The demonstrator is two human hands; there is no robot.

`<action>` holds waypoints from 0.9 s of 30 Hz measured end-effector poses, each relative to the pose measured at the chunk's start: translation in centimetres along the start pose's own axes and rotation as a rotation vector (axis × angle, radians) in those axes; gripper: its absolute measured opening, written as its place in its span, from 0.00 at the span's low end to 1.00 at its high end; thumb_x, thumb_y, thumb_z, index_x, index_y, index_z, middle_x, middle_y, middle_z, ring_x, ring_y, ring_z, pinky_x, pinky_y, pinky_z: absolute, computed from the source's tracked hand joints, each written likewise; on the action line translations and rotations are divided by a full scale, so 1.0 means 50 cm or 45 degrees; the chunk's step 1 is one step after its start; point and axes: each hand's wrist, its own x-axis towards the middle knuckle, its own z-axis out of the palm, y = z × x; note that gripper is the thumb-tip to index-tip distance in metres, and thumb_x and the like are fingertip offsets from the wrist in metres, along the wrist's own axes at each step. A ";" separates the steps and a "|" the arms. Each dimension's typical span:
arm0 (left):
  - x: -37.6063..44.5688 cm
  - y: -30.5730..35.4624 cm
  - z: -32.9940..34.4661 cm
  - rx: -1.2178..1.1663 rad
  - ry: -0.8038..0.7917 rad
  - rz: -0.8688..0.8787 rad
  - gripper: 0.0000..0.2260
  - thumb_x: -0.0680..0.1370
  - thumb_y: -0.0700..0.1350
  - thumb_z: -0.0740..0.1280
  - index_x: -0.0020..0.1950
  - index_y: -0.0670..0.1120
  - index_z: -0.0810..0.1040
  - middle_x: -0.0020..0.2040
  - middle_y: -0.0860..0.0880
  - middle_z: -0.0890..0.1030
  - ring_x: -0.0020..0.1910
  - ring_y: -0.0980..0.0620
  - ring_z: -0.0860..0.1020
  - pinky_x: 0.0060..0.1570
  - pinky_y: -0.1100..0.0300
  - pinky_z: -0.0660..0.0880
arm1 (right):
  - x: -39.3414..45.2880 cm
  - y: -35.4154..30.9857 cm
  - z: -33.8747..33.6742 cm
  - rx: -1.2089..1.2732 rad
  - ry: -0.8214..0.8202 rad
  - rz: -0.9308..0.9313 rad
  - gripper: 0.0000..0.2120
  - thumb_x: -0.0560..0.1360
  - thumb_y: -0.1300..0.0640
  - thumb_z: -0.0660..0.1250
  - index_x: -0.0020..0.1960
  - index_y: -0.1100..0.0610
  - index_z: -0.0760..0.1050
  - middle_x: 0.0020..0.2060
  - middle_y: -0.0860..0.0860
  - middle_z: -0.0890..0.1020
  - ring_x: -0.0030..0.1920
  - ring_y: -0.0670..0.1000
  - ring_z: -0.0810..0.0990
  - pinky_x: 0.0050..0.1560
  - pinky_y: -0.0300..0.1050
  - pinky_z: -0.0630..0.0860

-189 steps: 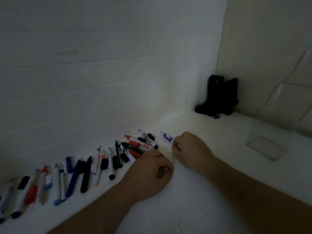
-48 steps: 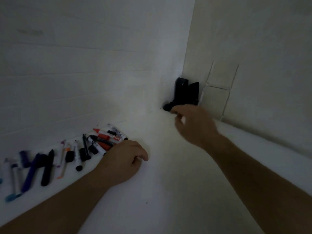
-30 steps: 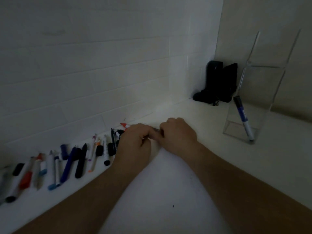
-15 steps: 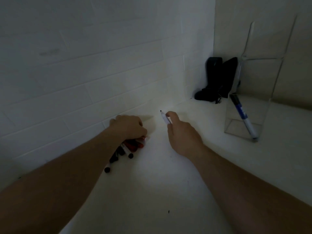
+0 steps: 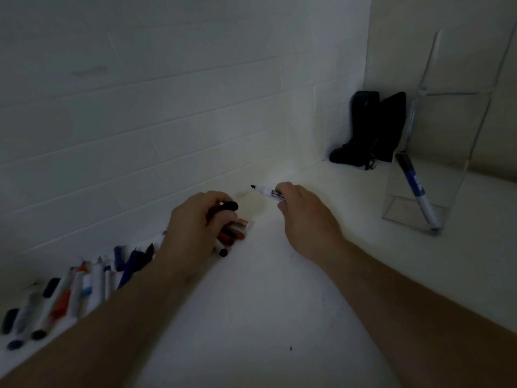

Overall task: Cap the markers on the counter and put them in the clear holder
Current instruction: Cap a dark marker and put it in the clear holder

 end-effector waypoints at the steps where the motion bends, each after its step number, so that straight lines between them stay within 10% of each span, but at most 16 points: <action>1: -0.005 -0.015 0.000 0.094 0.034 0.037 0.05 0.79 0.44 0.69 0.50 0.55 0.80 0.47 0.53 0.82 0.41 0.58 0.82 0.43 0.65 0.77 | -0.001 -0.002 -0.001 0.017 0.006 -0.035 0.09 0.84 0.49 0.54 0.62 0.48 0.68 0.46 0.49 0.74 0.45 0.54 0.72 0.42 0.55 0.74; 5: -0.014 -0.051 -0.003 0.328 0.089 0.119 0.06 0.79 0.44 0.68 0.53 0.53 0.82 0.49 0.54 0.79 0.47 0.62 0.73 0.50 0.74 0.65 | -0.004 -0.004 -0.001 0.088 -0.007 -0.117 0.16 0.81 0.38 0.54 0.60 0.43 0.74 0.40 0.45 0.73 0.42 0.48 0.71 0.41 0.49 0.74; 12: -0.010 -0.042 -0.013 0.708 0.204 0.264 0.06 0.81 0.51 0.66 0.56 0.57 0.81 0.48 0.55 0.84 0.48 0.47 0.78 0.49 0.52 0.70 | -0.017 -0.031 -0.009 0.035 -0.015 -0.135 0.25 0.78 0.30 0.50 0.61 0.40 0.79 0.37 0.43 0.72 0.40 0.44 0.71 0.40 0.42 0.71; 27: -0.027 -0.035 0.017 0.648 0.138 0.526 0.11 0.79 0.51 0.62 0.54 0.56 0.83 0.44 0.57 0.85 0.43 0.48 0.78 0.46 0.51 0.72 | -0.036 -0.057 -0.023 -0.092 0.051 -0.161 0.17 0.80 0.35 0.57 0.57 0.42 0.79 0.36 0.44 0.71 0.39 0.48 0.72 0.37 0.48 0.74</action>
